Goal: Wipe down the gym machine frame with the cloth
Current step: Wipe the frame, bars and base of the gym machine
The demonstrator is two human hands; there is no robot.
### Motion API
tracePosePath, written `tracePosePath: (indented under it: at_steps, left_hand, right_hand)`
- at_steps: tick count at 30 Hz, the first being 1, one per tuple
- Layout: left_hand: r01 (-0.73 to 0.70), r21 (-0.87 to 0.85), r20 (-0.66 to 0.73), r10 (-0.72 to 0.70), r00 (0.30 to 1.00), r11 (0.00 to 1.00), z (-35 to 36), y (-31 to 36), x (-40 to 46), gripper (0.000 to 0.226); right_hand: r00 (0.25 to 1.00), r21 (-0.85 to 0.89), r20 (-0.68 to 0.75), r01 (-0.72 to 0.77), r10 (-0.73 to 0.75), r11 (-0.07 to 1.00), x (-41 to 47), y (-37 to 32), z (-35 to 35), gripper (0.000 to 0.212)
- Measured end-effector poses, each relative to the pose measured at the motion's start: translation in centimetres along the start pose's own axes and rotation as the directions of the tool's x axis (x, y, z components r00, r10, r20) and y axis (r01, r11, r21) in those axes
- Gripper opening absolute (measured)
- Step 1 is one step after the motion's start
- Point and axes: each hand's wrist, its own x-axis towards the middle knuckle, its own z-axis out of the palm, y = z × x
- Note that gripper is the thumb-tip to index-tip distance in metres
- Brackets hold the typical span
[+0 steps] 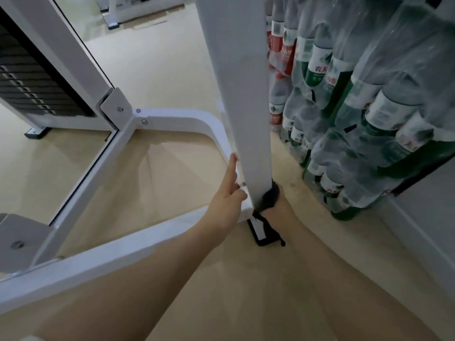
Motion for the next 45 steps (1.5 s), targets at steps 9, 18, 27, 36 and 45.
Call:
tracePosePath:
  at_steps: [9, 18, 27, 36, 45]
  left_hand:
    - [0.028, 0.057, 0.003, -0.029, 1.0, 0.998, -0.8, -1.8, 1.4, 0.093]
    - [0.025, -0.09, 0.014, -0.024, 1.0, 0.996, -0.1, -1.4, 1.0, 0.099]
    - [0.04, 0.116, 0.044, -0.046, 0.998, 0.992, -3.2, -4.2, 0.1, 0.082]
    - [0.151, 0.785, -0.144, -0.06, 0.988, 0.601, -9.5, -13.3, 0.0, 0.065]
    - [0.082, 0.91, -0.126, 0.081, 0.989, 0.406, -12.7, -16.9, -1.5, 0.057]
  right_hand:
    - [0.995, -0.094, -0.084, 0.04, -0.048, 0.995, 1.6, 4.0, -0.1, 0.072]
    - [0.937, 0.133, -0.199, 0.318, -0.289, 0.939, 0.9, 1.4, 1.8, 0.056]
    - [0.985, -0.466, -0.08, -0.175, 0.155, 0.867, -3.6, 4.9, 3.7, 0.049]
    - [0.884, -0.959, 0.255, 0.282, -0.391, 0.011, 0.3, 4.6, 7.7, 0.056]
    - [0.806, -0.817, 0.563, 0.576, -0.184, 0.022, 1.5, 7.9, 13.1, 0.069]
